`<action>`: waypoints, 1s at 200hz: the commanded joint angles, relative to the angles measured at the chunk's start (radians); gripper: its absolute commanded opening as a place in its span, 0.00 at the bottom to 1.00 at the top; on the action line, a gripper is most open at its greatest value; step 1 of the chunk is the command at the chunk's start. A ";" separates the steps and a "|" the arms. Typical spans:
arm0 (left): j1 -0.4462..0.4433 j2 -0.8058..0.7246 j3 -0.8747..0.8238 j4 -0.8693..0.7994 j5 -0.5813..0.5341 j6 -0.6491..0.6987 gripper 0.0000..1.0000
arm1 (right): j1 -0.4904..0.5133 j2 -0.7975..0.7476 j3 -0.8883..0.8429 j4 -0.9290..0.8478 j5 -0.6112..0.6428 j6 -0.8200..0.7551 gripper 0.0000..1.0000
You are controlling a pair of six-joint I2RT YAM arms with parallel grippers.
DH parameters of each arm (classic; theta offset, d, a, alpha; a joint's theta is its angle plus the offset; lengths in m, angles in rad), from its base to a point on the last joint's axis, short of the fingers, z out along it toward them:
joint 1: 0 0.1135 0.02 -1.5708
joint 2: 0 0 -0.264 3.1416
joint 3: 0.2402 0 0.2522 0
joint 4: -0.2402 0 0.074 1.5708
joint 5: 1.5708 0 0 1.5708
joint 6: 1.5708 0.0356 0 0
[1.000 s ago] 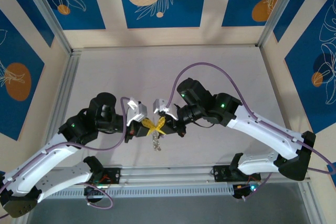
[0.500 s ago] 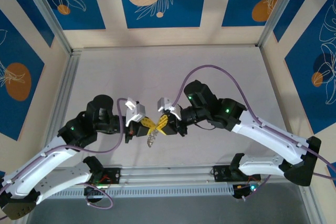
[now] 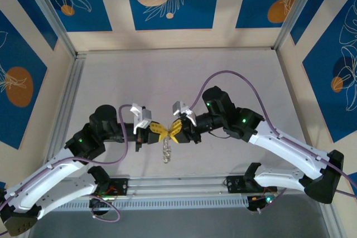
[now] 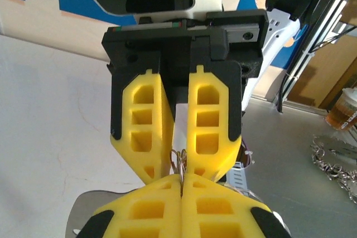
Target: Put the keys on the keyring
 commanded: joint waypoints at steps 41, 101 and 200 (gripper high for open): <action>-0.004 -0.026 -0.020 0.181 0.054 -0.060 0.00 | -0.018 -0.038 -0.070 0.148 -0.037 0.056 0.20; -0.003 -0.056 -0.009 0.125 0.041 -0.037 0.00 | -0.057 -0.126 -0.090 0.121 -0.030 0.087 0.25; -0.002 -0.067 -0.009 0.139 0.053 -0.038 0.00 | -0.076 -0.057 -0.060 0.110 -0.090 0.122 0.00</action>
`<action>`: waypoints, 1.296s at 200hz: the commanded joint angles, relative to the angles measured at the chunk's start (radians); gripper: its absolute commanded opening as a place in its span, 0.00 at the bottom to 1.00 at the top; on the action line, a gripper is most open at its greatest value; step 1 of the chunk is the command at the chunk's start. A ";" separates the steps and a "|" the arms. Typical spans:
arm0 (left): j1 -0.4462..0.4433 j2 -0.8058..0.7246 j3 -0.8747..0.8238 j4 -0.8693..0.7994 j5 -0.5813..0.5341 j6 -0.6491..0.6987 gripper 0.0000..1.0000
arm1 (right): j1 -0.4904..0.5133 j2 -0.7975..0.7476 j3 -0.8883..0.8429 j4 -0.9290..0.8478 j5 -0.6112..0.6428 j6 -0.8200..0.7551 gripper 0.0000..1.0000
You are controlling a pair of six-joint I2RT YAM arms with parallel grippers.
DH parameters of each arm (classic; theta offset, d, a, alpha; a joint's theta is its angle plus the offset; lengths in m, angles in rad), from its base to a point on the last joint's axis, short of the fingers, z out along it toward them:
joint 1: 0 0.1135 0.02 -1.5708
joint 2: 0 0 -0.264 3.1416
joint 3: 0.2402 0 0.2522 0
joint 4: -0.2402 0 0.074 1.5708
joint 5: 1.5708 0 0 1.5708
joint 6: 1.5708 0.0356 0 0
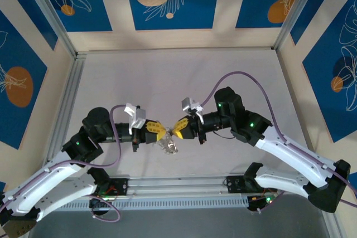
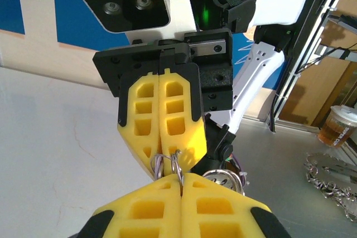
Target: Put the keys on the keyring
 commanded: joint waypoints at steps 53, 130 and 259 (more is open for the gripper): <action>-0.002 -0.016 0.002 0.064 0.032 0.014 0.00 | -0.001 0.086 0.039 0.008 -0.114 0.007 0.00; -0.002 -0.016 -0.001 0.058 0.022 0.031 0.00 | 0.013 0.185 0.110 -0.079 -0.173 -0.037 0.00; -0.002 -0.001 0.033 -0.042 0.003 0.091 0.00 | -0.053 0.024 0.060 0.010 -0.053 -0.072 0.40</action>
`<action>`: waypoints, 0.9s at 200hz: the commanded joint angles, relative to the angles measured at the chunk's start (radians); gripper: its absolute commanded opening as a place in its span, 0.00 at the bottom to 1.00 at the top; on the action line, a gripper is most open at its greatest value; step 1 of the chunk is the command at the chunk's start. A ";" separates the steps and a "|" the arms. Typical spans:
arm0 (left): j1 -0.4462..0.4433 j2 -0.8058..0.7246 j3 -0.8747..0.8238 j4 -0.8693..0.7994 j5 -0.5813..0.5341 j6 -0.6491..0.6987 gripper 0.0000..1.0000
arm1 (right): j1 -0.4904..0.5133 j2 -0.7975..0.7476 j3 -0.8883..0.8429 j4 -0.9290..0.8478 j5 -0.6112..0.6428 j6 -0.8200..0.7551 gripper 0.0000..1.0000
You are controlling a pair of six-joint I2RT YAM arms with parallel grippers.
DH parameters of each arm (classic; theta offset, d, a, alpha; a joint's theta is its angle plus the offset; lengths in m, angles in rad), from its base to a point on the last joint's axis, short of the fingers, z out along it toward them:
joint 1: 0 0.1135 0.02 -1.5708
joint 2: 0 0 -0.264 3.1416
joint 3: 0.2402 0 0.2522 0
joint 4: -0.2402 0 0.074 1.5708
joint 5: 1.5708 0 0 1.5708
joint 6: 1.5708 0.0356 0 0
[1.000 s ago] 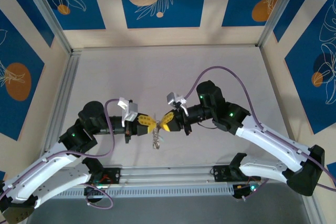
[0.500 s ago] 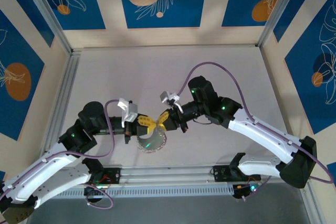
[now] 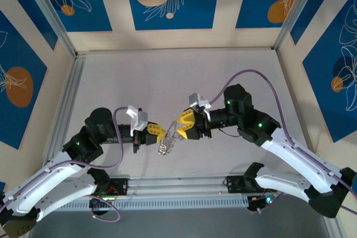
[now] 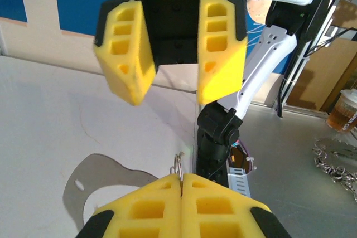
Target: Put the keys on the keyring
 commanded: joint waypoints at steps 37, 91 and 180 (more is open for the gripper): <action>-0.003 -0.001 0.042 0.028 0.027 0.031 0.00 | 0.004 0.100 0.029 0.059 -0.119 -0.005 0.37; -0.003 0.007 0.052 0.044 0.031 0.029 0.00 | 0.025 0.098 0.018 0.057 -0.155 -0.002 0.36; -0.003 -0.003 0.041 0.095 0.049 0.001 0.00 | 0.043 0.105 -0.005 0.120 -0.156 0.006 0.32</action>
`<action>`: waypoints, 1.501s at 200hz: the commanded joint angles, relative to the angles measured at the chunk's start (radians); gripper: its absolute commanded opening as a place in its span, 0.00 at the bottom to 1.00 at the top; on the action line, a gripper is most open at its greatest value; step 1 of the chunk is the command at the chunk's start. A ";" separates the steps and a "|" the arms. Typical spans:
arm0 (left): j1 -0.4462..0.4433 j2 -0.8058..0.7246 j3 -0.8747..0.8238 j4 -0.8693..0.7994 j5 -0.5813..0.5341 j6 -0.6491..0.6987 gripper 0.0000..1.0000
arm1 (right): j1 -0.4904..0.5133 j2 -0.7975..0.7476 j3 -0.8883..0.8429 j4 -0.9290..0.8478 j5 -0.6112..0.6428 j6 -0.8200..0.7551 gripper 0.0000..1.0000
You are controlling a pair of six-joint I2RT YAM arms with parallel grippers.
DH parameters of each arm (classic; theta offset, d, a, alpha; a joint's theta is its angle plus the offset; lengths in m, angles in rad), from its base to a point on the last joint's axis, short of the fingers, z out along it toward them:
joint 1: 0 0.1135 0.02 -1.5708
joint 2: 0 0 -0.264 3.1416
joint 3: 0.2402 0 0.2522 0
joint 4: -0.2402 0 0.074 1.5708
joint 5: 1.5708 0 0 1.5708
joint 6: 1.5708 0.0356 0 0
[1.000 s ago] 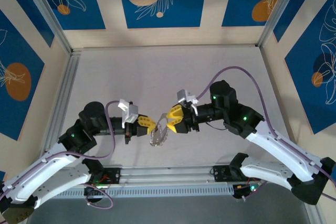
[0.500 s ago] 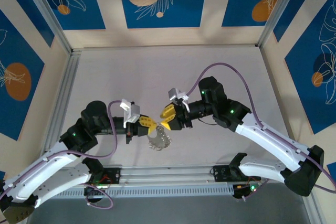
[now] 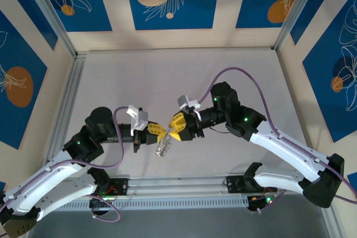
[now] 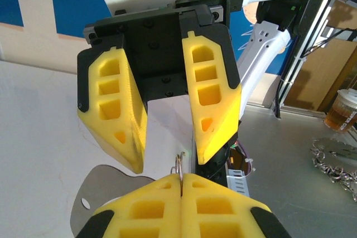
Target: Put the keys on the keyring
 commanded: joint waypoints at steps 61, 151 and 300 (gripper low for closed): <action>-0.002 -0.011 0.008 0.144 0.032 -0.027 0.00 | 0.025 0.010 -0.009 0.039 -0.025 0.002 0.20; -0.002 -0.002 0.041 0.004 -0.067 0.032 0.04 | 0.019 -0.043 0.079 -0.133 0.228 -0.057 0.00; -0.002 0.001 0.173 -0.341 -0.210 0.163 0.37 | 0.154 0.307 0.617 -0.852 0.458 -0.217 0.00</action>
